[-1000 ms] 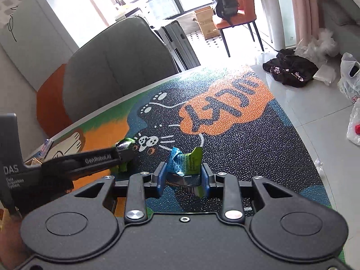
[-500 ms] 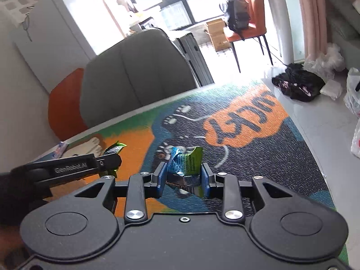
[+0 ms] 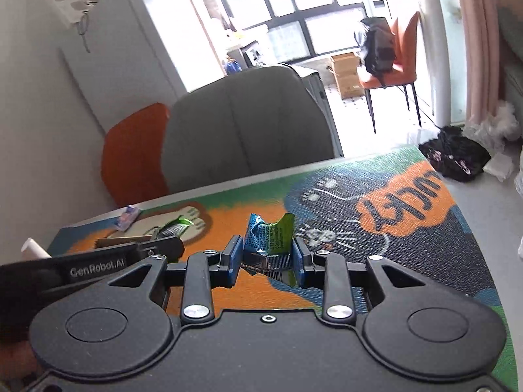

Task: Organize snacks
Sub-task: 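Carry both green packets over the box with the left and right grippers, then open the right gripper over the box while the left releases its green packet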

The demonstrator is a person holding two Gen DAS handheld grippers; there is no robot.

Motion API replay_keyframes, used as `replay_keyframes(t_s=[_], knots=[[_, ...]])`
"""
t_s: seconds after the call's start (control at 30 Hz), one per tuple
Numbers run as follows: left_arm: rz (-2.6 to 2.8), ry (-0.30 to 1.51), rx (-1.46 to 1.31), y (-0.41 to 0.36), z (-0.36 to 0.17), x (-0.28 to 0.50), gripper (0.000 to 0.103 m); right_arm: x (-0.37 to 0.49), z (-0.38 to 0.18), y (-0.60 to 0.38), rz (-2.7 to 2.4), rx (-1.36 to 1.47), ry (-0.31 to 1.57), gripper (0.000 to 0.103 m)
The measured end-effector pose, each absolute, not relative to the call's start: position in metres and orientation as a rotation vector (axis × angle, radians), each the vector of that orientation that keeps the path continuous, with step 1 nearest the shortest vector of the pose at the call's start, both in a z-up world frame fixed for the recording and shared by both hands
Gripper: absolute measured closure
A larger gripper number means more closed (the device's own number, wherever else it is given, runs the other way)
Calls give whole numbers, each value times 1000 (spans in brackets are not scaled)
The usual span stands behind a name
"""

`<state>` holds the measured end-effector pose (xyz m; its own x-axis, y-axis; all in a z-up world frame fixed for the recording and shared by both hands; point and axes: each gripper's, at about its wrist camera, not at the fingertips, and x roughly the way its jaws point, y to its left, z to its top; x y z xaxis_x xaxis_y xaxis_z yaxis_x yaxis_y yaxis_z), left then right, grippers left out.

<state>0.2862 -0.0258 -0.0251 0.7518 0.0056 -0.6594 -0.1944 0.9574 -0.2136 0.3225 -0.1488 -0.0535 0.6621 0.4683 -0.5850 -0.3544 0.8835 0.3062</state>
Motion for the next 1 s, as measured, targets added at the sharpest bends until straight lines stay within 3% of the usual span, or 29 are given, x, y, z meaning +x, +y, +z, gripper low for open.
replay_keyframes(t_s=[1.0], knots=[[217, 634, -360, 96, -6, 164, 75, 254, -37, -29, 650, 121, 615, 73]])
